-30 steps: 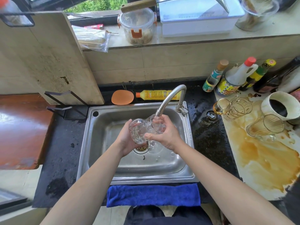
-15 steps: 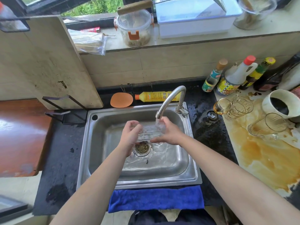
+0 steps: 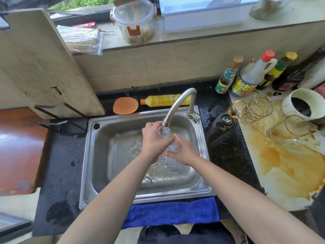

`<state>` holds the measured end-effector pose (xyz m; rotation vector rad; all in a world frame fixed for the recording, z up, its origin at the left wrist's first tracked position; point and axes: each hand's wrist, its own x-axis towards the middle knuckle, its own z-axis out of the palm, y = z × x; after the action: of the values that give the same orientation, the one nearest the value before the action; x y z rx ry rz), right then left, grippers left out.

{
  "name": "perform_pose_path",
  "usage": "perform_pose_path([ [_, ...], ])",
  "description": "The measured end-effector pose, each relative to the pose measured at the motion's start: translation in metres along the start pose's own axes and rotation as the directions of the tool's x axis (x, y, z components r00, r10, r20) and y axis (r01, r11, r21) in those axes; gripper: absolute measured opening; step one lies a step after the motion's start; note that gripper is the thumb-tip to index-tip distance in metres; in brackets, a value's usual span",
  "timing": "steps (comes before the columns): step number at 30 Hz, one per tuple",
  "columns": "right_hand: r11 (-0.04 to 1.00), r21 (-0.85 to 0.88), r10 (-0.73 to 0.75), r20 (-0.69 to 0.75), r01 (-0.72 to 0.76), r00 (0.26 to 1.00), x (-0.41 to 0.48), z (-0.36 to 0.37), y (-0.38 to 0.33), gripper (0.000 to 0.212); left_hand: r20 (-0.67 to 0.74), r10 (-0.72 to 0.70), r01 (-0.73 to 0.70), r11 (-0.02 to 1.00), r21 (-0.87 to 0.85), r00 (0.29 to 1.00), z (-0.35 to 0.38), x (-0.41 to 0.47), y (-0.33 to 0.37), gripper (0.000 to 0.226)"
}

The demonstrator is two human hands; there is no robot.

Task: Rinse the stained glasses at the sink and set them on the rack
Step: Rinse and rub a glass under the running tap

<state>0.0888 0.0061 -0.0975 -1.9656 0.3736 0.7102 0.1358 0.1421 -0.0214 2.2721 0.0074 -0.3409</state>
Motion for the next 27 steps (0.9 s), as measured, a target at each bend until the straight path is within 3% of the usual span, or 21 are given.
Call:
perform_pose_path([
  [8,0.998,0.030,0.049,-0.013,-0.048,0.999,-0.024,-0.017,0.004,0.089,0.026,0.021,-0.021,1.000,0.003,0.999,0.014,-0.005,0.003,0.060],
  [10,0.999,0.045,0.028,-0.058,-0.025,0.998,-0.023,-0.020,0.003,0.075,0.018,-0.023,0.024,0.998,-0.060,1.000,0.008,-0.004,-0.001,0.056],
  [15,0.993,0.093,-0.066,-0.118,0.077,0.991,-0.021,-0.030,-0.020,0.079,0.119,-0.197,0.224,0.933,-0.282,0.973,-0.022,-0.013,-0.020,0.065],
  [19,0.976,0.046,-0.208,-0.094,0.213,0.974,-0.023,-0.037,-0.057,0.070,0.145,-0.368,0.389,0.769,-0.507,0.918,-0.033,-0.031,-0.024,0.051],
  [23,0.955,-0.003,-0.298,-0.024,0.298,0.954,-0.028,-0.035,-0.075,0.059,0.156,-0.461,0.414,0.535,-0.737,0.873,-0.037,-0.048,-0.013,0.051],
  [27,0.944,-0.007,-0.327,0.076,0.329,0.942,-0.037,-0.035,-0.077,0.058,0.069,-0.517,0.360,0.488,-0.795,0.853,-0.039,-0.062,-0.009,0.060],
])
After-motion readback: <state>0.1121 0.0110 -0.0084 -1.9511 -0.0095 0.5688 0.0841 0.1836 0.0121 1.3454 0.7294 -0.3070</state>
